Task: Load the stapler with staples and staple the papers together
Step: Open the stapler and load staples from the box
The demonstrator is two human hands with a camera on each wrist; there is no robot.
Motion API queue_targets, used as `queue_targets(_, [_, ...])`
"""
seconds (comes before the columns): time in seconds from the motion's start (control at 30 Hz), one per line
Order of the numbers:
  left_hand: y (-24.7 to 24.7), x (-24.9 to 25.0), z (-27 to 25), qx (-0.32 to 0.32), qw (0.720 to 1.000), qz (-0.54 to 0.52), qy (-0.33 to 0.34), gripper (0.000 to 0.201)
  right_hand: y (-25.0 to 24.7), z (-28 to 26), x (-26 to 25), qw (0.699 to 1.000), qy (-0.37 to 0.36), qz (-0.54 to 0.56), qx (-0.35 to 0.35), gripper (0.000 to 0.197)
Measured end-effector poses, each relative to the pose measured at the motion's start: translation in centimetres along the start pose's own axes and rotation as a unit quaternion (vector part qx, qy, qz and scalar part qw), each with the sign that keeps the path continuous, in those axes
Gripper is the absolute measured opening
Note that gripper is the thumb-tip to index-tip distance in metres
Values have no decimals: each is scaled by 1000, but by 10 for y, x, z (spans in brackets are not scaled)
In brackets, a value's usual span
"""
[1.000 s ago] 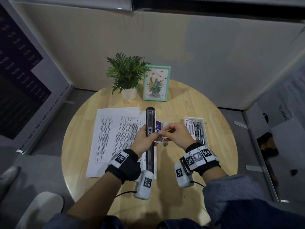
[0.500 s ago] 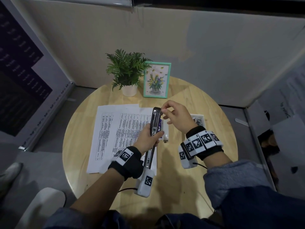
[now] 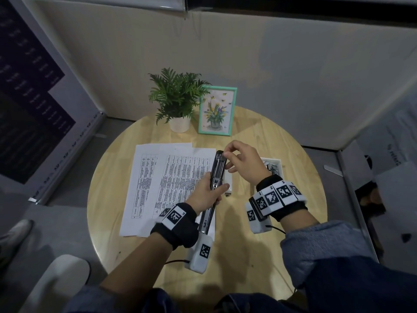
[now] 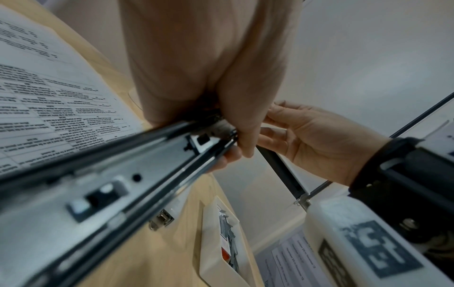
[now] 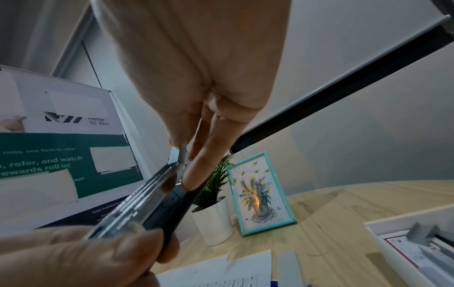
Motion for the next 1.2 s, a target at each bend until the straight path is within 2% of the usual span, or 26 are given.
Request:
queue_targets(0.1, [1, 2, 0, -1, 1000, -2, 7, 20, -1, 0, 0, 1000, -1, 12, -2, 22])
queue_targets(0.23, [2, 3, -1, -5, 1000, 9, 10, 20, -2, 0, 2, 1000, 0, 9, -4, 13])
queue_targets(0.37, [2, 2, 0, -4, 1000, 7, 10, 21, -3, -1, 2, 1000, 0, 13, -2, 16])
queue_targets(0.7, [2, 0, 0, -8, 1000, 2, 2, 27, -5, -4, 1, 1000, 4, 19, 16, 9])
queue_targets(0.97, [3, 0, -2, -10, 1000, 10, -1, 30, -3, -6, -1, 1000, -6, -10, 1, 21])
queue_targets(1.2, [1, 0, -1, -10, 1000, 9, -6, 34, -4, -7, -1, 1000, -3, 3, 3, 23])
Point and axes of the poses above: each hand's wrist, its own z-axis towards the middle knuckle, its own y-axis out of the palm, x = y × z, the point moved 8 cm from there along z, towards the middle knuckle, and after that the axes turned 8 degrees about z, right-handed, at the moved point
